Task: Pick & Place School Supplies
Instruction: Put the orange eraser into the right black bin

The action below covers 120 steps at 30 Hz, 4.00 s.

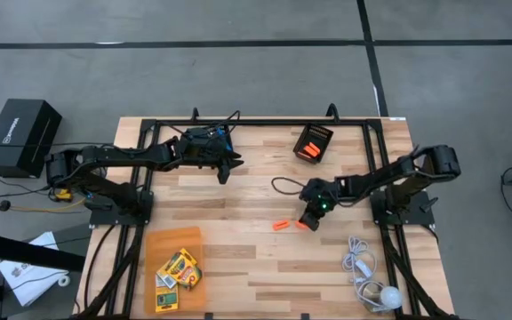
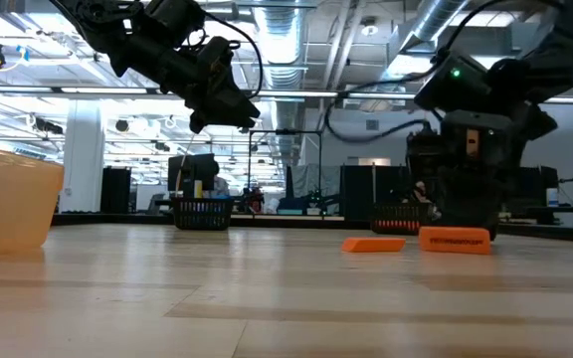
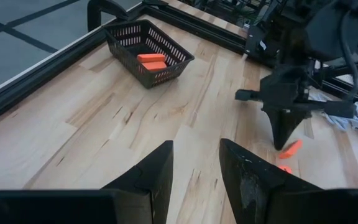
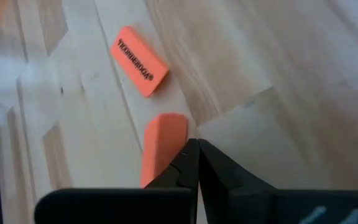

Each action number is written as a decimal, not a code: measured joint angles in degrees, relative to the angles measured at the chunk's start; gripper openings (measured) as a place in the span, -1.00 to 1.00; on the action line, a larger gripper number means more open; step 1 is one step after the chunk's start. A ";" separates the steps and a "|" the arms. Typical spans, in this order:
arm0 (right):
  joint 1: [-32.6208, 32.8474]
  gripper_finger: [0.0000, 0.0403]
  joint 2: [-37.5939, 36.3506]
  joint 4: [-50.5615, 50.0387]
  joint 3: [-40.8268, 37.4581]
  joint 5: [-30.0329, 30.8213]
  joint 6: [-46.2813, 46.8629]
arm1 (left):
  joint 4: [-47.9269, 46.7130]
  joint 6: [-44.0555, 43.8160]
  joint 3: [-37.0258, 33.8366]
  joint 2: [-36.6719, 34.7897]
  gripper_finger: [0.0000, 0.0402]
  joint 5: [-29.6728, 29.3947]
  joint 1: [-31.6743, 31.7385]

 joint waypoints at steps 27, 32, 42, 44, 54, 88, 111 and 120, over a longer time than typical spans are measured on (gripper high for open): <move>-8.74 -0.93 -5.13 -4.82 2.68 5.25 -1.75 | 0.04 0.08 0.00 0.00 -0.37 0.00 0.00; -9.60 -0.63 -11.54 -14.68 6.06 4.20 -1.75 | 0.15 0.16 0.00 0.00 -0.37 0.01 0.00; 0.67 -0.05 -15.43 -48.26 22.25 17.70 -1.73 | 0.20 3.40 0.00 0.00 -0.37 0.01 0.00; 2.52 0.01 -13.41 -53.63 25.44 20.26 -1.72 | 0.20 3.43 0.00 0.00 -0.37 0.02 0.00; 8.00 0.01 -1.62 -57.00 34.89 22.49 0.00 | -0.04 3.24 0.00 0.00 -0.37 2.74 0.00; 13.69 0.25 4.15 -56.61 35.50 22.83 -4.75 | 0.63 -16.32 0.02 -0.81 -0.37 9.52 0.00; 16.81 0.25 5.57 -54.02 35.37 23.24 -2.45 | 0.63 -18.30 0.02 -0.81 -0.37 9.46 0.00; 16.70 0.25 7.21 -52.48 35.50 23.39 -2.62 | 0.67 -17.55 0.02 -0.81 -0.37 9.44 0.00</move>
